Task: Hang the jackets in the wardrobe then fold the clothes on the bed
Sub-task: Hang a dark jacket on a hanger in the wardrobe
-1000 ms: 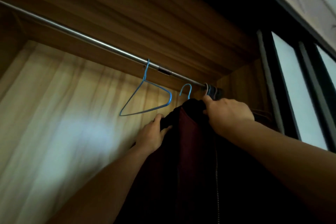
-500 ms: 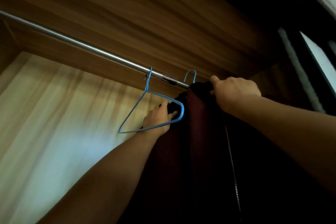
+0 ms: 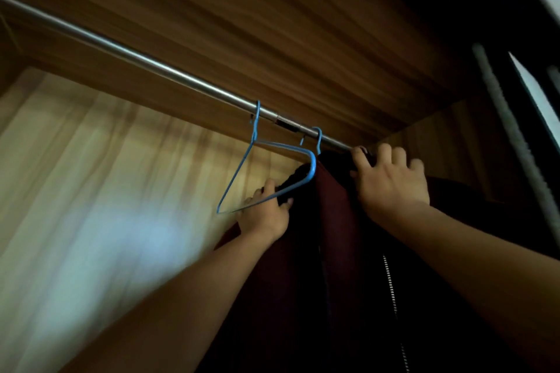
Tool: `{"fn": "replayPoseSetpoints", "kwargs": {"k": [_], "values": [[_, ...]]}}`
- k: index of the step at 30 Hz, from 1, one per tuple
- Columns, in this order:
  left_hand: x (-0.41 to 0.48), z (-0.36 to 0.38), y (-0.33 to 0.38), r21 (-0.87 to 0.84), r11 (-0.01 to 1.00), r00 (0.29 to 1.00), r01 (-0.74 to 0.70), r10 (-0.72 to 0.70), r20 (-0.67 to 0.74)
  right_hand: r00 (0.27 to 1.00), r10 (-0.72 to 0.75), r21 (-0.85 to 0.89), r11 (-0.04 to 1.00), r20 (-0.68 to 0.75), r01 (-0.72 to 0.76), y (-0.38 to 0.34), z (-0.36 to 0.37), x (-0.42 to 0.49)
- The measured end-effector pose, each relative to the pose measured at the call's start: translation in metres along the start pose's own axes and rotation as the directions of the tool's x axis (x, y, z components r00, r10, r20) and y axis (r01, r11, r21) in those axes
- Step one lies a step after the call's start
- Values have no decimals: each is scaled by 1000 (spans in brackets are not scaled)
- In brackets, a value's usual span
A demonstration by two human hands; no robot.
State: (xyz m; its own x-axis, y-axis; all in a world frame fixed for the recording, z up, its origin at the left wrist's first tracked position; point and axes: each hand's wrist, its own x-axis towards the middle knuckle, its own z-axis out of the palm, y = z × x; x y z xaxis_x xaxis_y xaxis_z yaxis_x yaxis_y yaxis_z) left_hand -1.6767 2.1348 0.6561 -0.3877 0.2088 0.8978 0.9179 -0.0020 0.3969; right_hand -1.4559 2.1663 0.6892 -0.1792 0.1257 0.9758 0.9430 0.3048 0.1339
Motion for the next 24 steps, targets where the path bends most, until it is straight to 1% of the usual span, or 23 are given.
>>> {"fn": "replayPoseSetpoints", "kwargs": {"k": [2,4,6,7,9,11,13,15,17,19,22,24], "values": [[-11,0,1,-105,993,997,54,-59,-49,999,-21,-71,997,-49,18,-4,3,-13],[-28,2,0,-208,974,993,89,-104,-63,991,-82,-68,995,-105,75,-9,4,-33],[-51,7,-2,-301,942,988,147,-156,-6,987,-106,-15,994,-118,105,-15,1,-58],[-62,10,-3,-328,925,981,191,-188,40,991,-84,32,996,-106,88,-20,-1,-69],[-77,12,-5,-320,912,966,254,-227,120,999,24,142,990,-24,-20,-32,-6,-85],[-81,9,-9,-292,914,958,283,-254,131,984,113,240,960,134,-143,-44,-8,-91],[-79,2,-12,-291,902,947,319,-293,130,955,142,323,919,262,-225,-50,-9,-88],[-76,-2,-16,-298,892,939,339,-303,161,930,155,329,905,333,-269,-49,-9,-86],[-77,-5,-20,-319,883,934,344,-286,215,932,151,340,902,331,-267,-44,-4,-90],[-77,-9,-25,-360,872,936,332,-256,244,949,141,410,877,282,-252,-38,3,-99],[-75,-18,-27,-424,853,946,305,-220,238,970,78,461,869,230,-179,-40,11,-119],[-70,-23,-22,-431,859,956,277,-200,215,978,43,495,858,203,-140,-47,13,-131]]}}
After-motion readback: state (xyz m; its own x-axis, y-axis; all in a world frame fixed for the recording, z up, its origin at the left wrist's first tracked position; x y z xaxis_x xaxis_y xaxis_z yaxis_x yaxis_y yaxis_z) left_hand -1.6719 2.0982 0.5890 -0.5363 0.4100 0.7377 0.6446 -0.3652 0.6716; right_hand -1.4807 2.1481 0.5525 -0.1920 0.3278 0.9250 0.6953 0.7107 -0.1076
